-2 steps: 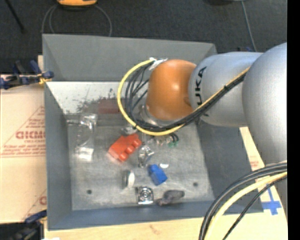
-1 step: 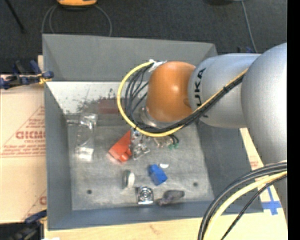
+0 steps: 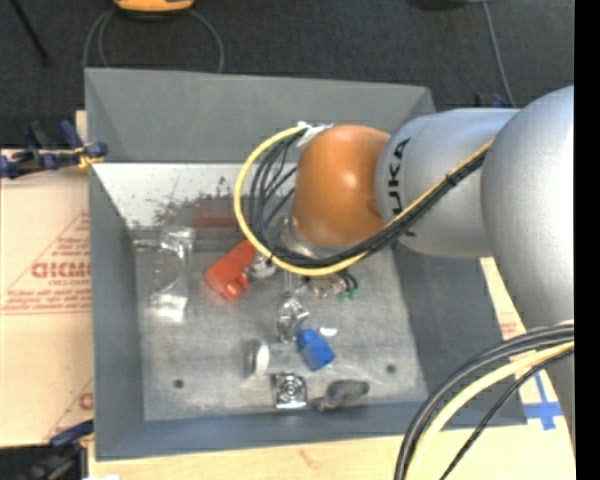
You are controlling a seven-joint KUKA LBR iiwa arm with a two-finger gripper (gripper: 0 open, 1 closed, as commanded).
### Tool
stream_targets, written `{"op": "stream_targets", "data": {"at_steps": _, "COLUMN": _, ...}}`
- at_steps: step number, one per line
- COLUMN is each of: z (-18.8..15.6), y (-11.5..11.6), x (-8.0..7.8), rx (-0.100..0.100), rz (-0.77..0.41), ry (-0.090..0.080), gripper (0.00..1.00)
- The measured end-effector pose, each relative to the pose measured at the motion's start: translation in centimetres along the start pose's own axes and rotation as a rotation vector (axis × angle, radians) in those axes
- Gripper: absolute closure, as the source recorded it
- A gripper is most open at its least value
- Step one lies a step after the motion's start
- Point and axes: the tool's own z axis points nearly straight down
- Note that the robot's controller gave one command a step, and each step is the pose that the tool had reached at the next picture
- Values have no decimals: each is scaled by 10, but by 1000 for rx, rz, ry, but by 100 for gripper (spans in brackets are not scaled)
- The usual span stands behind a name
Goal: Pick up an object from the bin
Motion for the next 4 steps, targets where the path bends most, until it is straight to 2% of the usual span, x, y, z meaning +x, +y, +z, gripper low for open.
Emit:
{"op": "stream_targets", "data": {"at_steps": 1, "z": 9, "y": -2, "x": 62, "rx": -3, "rz": -270, "ry": 9, "gripper": 0}}
{"op": "stream_targets", "data": {"at_steps": 2, "z": 21, "y": -10, "x": 26, "rx": -3, "rz": -521, "ry": 8, "gripper": 0}}
{"op": "stream_targets", "data": {"at_steps": 3, "z": 19, "y": -30, "x": 53, "rx": 0, "rz": -494, "ry": -8, "gripper": 0}}
{"op": "stream_targets", "data": {"at_steps": 4, "z": 18, "y": -31, "x": 52, "rx": 2, "rz": -494, "ry": -5, "gripper": 100}}
